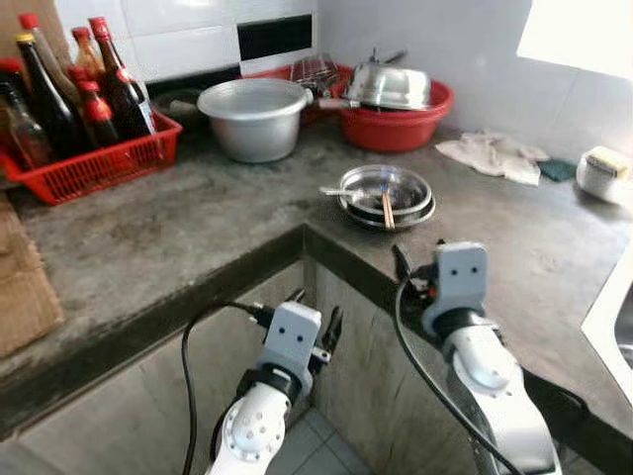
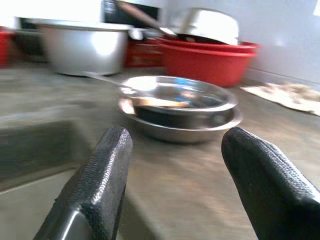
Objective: Kitchen organization
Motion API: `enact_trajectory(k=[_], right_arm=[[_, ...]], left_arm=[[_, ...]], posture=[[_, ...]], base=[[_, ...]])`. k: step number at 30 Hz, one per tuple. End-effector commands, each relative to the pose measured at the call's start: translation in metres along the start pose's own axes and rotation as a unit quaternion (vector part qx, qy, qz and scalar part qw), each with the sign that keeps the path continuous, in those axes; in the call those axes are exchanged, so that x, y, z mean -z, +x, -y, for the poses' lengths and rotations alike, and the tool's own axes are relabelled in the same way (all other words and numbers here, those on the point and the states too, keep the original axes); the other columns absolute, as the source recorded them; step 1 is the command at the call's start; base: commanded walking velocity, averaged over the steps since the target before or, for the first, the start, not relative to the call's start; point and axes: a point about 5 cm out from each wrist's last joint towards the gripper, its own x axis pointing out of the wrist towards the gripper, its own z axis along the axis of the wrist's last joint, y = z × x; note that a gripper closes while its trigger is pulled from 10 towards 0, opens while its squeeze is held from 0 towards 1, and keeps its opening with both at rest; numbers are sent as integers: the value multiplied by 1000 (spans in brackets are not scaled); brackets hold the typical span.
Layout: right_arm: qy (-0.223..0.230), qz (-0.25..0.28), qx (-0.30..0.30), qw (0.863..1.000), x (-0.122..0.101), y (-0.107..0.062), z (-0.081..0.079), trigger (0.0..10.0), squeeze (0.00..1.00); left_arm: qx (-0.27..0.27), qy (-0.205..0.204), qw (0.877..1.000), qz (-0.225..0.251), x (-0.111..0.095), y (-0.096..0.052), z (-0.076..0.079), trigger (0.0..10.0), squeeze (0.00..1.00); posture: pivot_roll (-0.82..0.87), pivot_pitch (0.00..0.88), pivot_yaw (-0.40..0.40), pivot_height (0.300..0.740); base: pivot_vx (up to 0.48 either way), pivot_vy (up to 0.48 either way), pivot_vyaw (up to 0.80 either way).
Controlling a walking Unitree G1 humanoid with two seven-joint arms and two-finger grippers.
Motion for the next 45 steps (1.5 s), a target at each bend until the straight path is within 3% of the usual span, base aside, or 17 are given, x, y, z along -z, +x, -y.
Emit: enact_trajectory(k=[1, 15, 32, 45], right_arm=[[-2, 1, -10, 1000, 0, 3, -2, 10000, 0], [-20, 21, -35, 999, -3, 39, -16, 10000, 0], [-35, 25, 30, 999, -3, 60, -5, 10000, 0], [-40, 26, 46, 998, -5, 72, -4, 10000, 0]], left_arm=[[-1, -1, 1000, 2, -1, -1, -1, 10000, 0], [-3, -2, 1000, 7, -2, -2, -1, 10000, 0], [-5, -5, 1000, 11, -4, -2, 0, 10000, 0], [-7, -5, 1000, 10, -4, -2, 0, 10000, 0]], posture=[[179, 8, -38, 740], [189, 5, -48, 740], [194, 16, -55, 740], [196, 18, -60, 740]], base=[[0, 0, 0], [0, 0, 0], [0, 0, 0], [0, 0, 0]])
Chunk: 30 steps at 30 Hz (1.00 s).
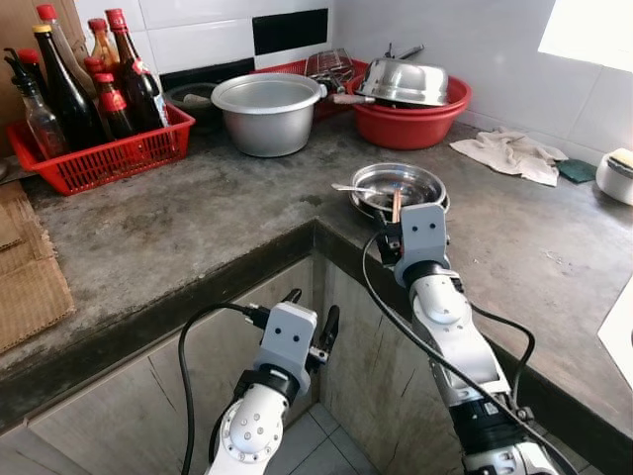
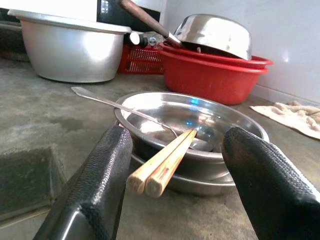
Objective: Kitchen organization
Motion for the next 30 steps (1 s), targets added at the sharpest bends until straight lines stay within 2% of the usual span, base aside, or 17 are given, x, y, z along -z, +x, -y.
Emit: enact_trajectory(k=[1, 4, 5, 6, 7, 8, 9, 10, 11, 30], right_arm=[[-2, 8, 5, 1000, -4, 4, 0, 10000, 0], [-1, 8, 8, 1000, -4, 6, 0, 10000, 0], [-1, 7, 8, 1000, -4, 7, 0, 7569, 0], [-1, 7, 9, 1000, -4, 7, 0, 5843, 0], [-1, 7, 9, 1000, -4, 7, 0, 5843, 0], [-2, 7, 9, 1000, -4, 8, 0, 5333, 0], [-2, 7, 10, 1000, -3, 8, 0, 2980, 0], [-2, 7, 10, 1000, -3, 8, 0, 2980, 0], [-3, 6, 11, 1000, -3, 9, 0, 0, 0], [2, 9, 20, 1000, -4, 13, 4, 0, 0]], left_arm=[[-2, 2, 1000, 8, -4, 0, 0, 10000, 0], [-2, 3, 1000, 8, -3, -1, 0, 10000, 0], [-2, 3, 1000, 8, -3, 0, 0, 10000, 0], [-2, 3, 1000, 8, -4, 0, 0, 10000, 0], [-2, 3, 1000, 8, -4, 0, 0, 10000, 0], [-2, 3, 1000, 8, -4, 0, 0, 10000, 0], [-3, 3, 1000, 8, -4, 0, 0, 10000, 0], [-3, 3, 1000, 8, -4, 0, 0, 10000, 0], [-3, 2, 1000, 8, -3, 0, 0, 10000, 0], [-5, 4, 1000, 9, -4, 0, 0, 10000, 0]], posture=[[196, 18, -60, 740], [196, 18, -58, 740], [195, 17, -61, 740], [197, 18, -62, 740], [197, 18, -62, 740], [197, 18, -62, 740], [196, 17, -60, 740], [196, 17, -60, 740], [196, 17, -60, 740], [197, 18, -61, 740]], base=[[0, 0, 0], [0, 0, 0], [0, 0, 0], [0, 0, 0], [0, 0, 0], [0, 0, 0], [0, 0, 0], [0, 0, 0], [0, 0, 0], [0, 0, 0]])
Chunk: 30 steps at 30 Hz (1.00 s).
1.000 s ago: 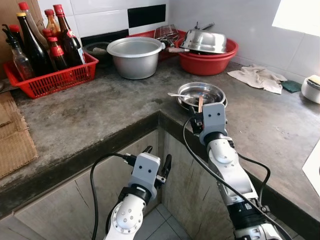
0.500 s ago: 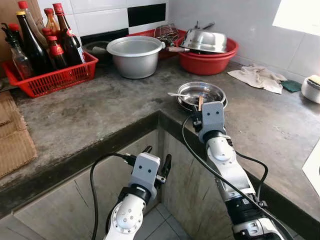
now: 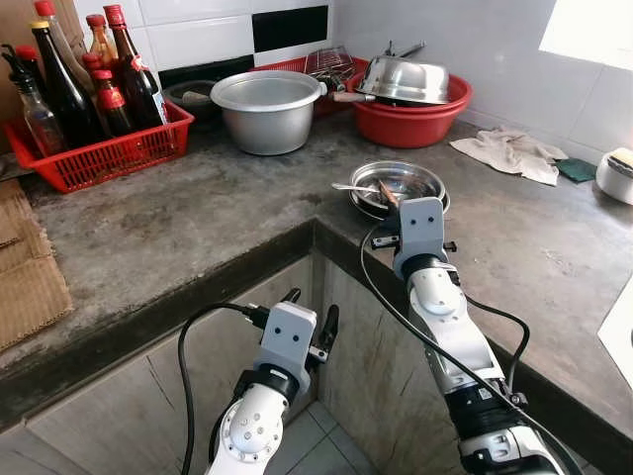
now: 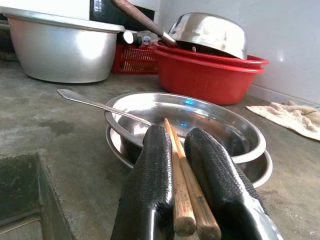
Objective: Kitchen organization
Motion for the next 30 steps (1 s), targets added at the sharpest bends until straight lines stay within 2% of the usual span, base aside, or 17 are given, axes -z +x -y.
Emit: enact_trajectory(k=[1, 7, 11, 17, 18, 19, 26, 30], right_arm=[[2, 10, 11, 1000, -5, 3, 4, 0, 0], [5, 23, 24, 999, -10, 2, 8, 0, 0], [16, 58, 43, 997, -23, -5, 15, 0, 0], [41, 106, 70, 991, -41, -30, 25, 0, 0], [41, 106, 70, 991, -41, -30, 25, 0, 0], [45, 110, 72, 990, -43, -41, 26, 0, 0], [41, 96, 95, 990, -38, -70, 37, 0, 0], [34, 74, 115, 990, -27, -80, 45, 0, 0]], left_arm=[[-3, 4, 1000, 8, -4, 0, 0, 10000, 0], [-2, 4, 1000, 9, -4, 0, 1, 10000, 0], [-2, 4, 1000, 9, -4, 1, 1, 10000, 0], [-1, 6, 1000, 11, -4, 3, 0, 10000, 0], [-1, 6, 1000, 11, -4, 3, 0, 10000, 0], [0, 6, 1000, 11, -4, 3, 0, 10000, 0], [5, -1, 1000, 15, -3, 4, -1, 10000, 0], [14, -7, 1000, 21, -5, 5, 1, 10000, 0]], posture=[[197, 16, -63, 740], [197, 16, -59, 740], [196, 9, -62, 740], [189, 0, -53, 740], [189, 0, -53, 740], [184, 0, -53, 740], [166, 0, -37, 740], [161, 0, -29, 740]], base=[[0, 0, 0], [0, 0, 0], [0, 0, 0], [0, 0, 0], [0, 0, 0], [0, 0, 0], [0, 0, 0], [0, 0, -800]])
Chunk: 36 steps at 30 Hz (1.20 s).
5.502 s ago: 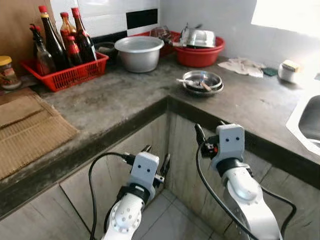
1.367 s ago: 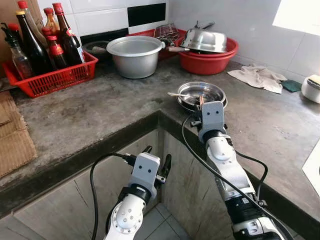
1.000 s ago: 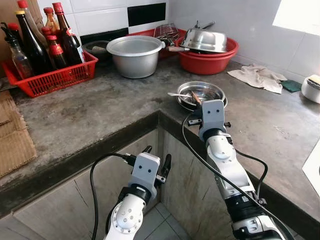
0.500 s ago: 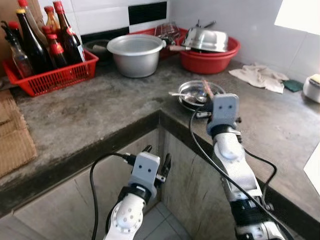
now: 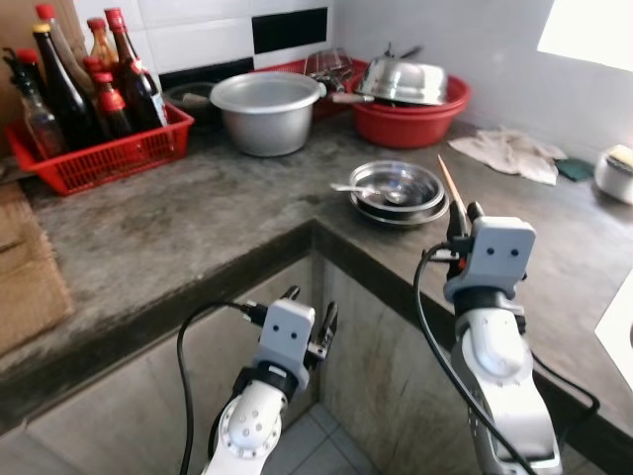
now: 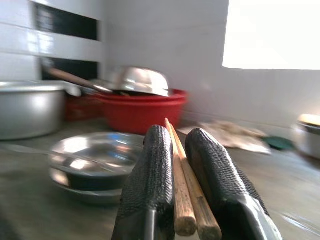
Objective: Kitchen organization
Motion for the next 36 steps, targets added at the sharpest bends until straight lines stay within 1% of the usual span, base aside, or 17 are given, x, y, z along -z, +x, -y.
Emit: enact_trajectory(k=[1, 3, 4, 7, 12, 16, 20, 26, 29, 36], right_arm=[[-8, -5, 21, 1000, -1, -5, 9, 0, 0], [-9, -9, 24, 1000, -1, -6, 10, 0, 0], [-10, -13, 25, 1000, -1, -8, 9, 0, 0], [-10, -14, 25, 1000, 0, -9, 9, 0, 0], [-9, -20, 25, 999, -1, -12, 6, 0, 0], [-8, -24, 28, 999, -2, -13, 5, 0, 0], [-11, -24, 29, 999, -2, -12, 5, 0, 0], [-14, -27, 31, 999, -3, -12, 4, 0, 0], [-17, -30, 28, 999, -2, -12, 4, 0, 0], [-24, -34, 22, 999, -1, -10, 3, 0, 0]], left_arm=[[16, -1, 1000, 11, -4, 3, 5, 10000, 0], [18, -5, 1000, 13, -4, 4, 6, 10000, 0], [23, 2, 1000, 12, -4, 4, 6, 10000, 0], [23, 3, 1000, 12, -4, 4, 6, 10000, 0], [24, 3, 1000, 9, -3, 4, 5, 10000, 0], [29, 12, 999, 12, -4, 5, 6, 10000, 0], [32, 26, 999, 10, -3, 6, 5, 10000, 0], [29, 20, 999, 8, -2, 6, 4, 10000, 0], [26, 13, 1000, 4, -1, 7, 4, 10000, 0], [26, 20, 999, 10, -2, 7, 4, 10000, 0]], posture=[[160, 0, -29, 740], [160, 0, -29, 740], [161, 0, -27, 740], [163, 0, -25, 740], [164, 0, -23, 740], [162, 0, -21, 740], [162, 0, -21, 740], [164, 0, -18, 740], [162, 0, -18, 740], [162, 0, -18, 740]], base=[[0, 480, 0], [0, 480, 0], [0, 480, 0], [0, 480, 0], [0, 0, -800], [0, 0, -800], [261, -399, -800], [291, -376, -800], [0, 0, -800], [0, 0, -800]])
